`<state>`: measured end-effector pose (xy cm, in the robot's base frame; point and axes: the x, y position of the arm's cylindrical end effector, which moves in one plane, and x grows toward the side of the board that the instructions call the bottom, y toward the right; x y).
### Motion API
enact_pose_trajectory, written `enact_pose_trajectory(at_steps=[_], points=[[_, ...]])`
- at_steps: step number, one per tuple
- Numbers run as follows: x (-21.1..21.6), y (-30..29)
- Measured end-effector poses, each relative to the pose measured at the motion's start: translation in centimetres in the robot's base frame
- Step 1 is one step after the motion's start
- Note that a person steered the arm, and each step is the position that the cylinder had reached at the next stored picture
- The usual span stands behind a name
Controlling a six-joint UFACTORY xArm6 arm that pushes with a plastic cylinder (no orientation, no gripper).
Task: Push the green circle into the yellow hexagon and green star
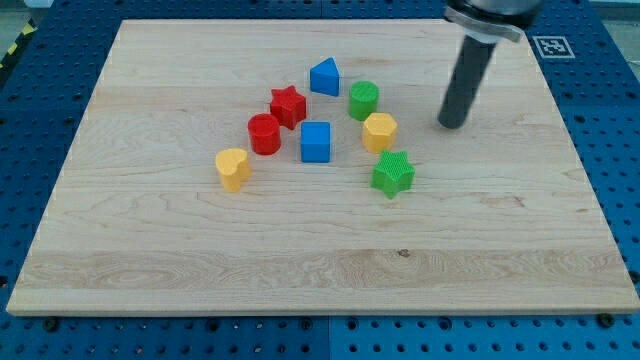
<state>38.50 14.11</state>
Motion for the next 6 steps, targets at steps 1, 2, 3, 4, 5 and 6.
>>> enact_pose_trajectory(at_steps=[1,2,3,4,5,6], points=[[-3.8,-4.4],[-6.5,-8.2],[-6.7,-10.5],[-5.2,-10.5],[-3.2,-10.0],[-2.9,-7.5]])
